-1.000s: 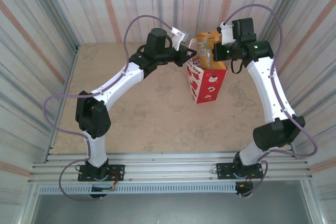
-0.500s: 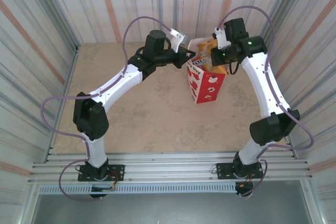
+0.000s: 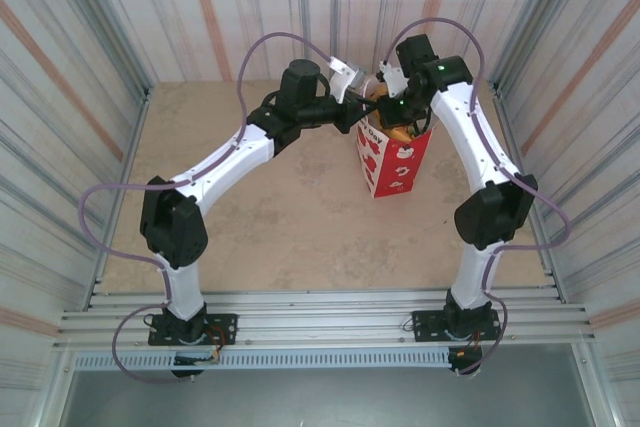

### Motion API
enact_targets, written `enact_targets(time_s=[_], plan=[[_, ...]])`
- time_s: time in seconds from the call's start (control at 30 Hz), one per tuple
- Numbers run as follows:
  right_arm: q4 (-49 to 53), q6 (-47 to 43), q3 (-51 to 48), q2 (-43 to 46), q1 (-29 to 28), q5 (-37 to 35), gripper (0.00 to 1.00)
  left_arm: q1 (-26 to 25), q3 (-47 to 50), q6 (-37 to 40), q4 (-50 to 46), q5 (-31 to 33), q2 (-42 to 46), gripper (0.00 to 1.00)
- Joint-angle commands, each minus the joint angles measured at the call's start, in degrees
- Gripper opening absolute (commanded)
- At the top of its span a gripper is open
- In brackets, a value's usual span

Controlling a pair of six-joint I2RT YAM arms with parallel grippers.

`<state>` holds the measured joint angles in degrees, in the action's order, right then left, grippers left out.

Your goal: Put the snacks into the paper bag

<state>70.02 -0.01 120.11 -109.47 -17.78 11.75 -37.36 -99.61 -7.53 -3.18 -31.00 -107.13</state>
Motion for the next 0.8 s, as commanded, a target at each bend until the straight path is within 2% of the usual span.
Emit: enact_targets(time_s=[0.0,0.07,0.17,0.27,0.37,0.47,0.63,0.77], plan=[[4.2,-1.69,2.26,-3.62,0.03,5.39,0.08,-0.6,-0.32,1.27,2.54,-1.78,3.34,0.0],[4.66,-1.65,3.33,-5.52,0.46,4.77,0.09,-0.73,-0.39,1.33,2.75,-1.79,3.51,0.0],[5.2,-1.09,4.97,-7.96,1.54,-0.41,0.13,-0.78,-0.49,1.81,2.36,-1.34,3.75,0.0],[4.88,-0.43,5.76,-8.64,3.0,-5.79,0.23,-0.88,-0.41,2.55,1.61,-0.91,4.12,0.0],[4.71,-0.16,7.11,-7.43,4.05,-10.14,0.41,-0.92,-0.16,3.24,0.68,-0.38,4.46,0.0],[4.64,-1.06,8.74,-4.76,4.42,-14.4,0.51,-0.88,0.08,3.8,0.37,0.21,4.69,0.0],[4.53,-2.15,10.34,0.53,4.21,-16.57,0.56,-0.87,0.2,4.12,-0.2,0.35,4.48,0.0],[3.36,-3.49,9.04,3.5,2.65,-12.03,0.53,-0.87,0.38,4.06,0.1,0.23,4.47,0.0]])
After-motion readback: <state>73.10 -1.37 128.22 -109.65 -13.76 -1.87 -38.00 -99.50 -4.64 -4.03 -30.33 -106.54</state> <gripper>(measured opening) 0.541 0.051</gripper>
